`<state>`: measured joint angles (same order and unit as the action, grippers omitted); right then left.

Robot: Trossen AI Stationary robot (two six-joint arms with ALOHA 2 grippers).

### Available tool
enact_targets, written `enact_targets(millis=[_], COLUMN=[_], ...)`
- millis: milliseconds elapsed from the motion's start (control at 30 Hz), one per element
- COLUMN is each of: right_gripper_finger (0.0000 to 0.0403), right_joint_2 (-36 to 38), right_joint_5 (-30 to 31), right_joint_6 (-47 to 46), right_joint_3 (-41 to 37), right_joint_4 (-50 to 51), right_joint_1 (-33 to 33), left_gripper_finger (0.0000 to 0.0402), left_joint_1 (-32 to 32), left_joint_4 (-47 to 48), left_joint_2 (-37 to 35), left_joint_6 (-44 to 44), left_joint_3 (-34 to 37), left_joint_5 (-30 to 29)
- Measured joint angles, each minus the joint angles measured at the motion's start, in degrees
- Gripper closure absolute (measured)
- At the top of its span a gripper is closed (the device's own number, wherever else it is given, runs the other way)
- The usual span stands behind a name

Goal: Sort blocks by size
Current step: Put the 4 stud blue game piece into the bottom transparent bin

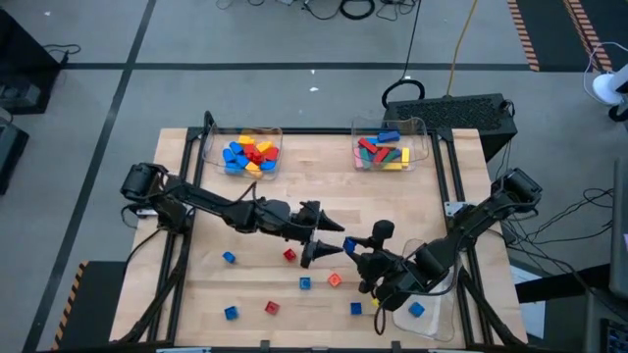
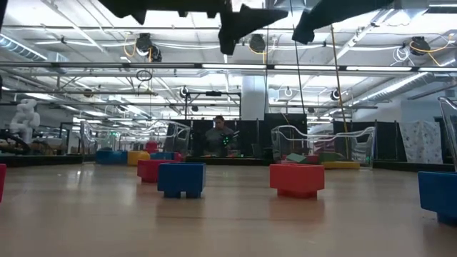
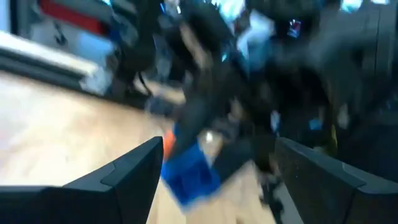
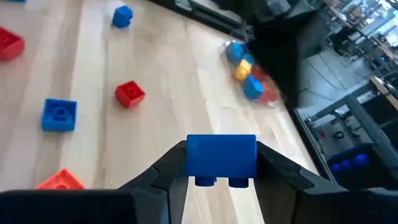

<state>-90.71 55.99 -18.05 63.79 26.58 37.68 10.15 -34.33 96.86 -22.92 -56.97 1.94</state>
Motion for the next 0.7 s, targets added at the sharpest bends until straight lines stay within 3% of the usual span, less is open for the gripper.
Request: enact_targets(millis=[100, 200, 300, 467, 700], right_gripper_finger=[0.0266, 0.0266, 0.0266, 0.0266, 0.0266], right_joint_2=[0.90, 1.50, 2.01, 1.94, 1.94], right_joint_5=[-1.39, -5.58, -10.02, -17.44, -28.01], right_joint_6=[-4.22, -11.83, -21.53, -35.67, -54.52], right_joint_3=[0.21, 2.26, 5.61, 9.14, 8.89], right_joint_4=[3.42, 11.02, 20.98, 31.66, 38.01], right_joint_1=[0.99, 3.12, 6.08, 11.97, 19.60], left_gripper_finger=[0.0093, 0.0093, 0.0093, 0.0093, 0.0093], left_joint_1=[-0.02, 0.45, 1.83, 5.83, 12.71], left_joint_4=[4.05, 14.06, 27.35, 40.83, 62.39], left_joint_2=[-1.08, -4.61, -7.56, -12.25, -17.05], left_joint_6=[1.40, 3.88, 5.59, 5.26, -6.24], left_joint_3=[0.22, 0.08, 0.19, 0.10, 0.15], left_joint_5=[4.59, 4.85, -1.17, -14.22, -27.64])
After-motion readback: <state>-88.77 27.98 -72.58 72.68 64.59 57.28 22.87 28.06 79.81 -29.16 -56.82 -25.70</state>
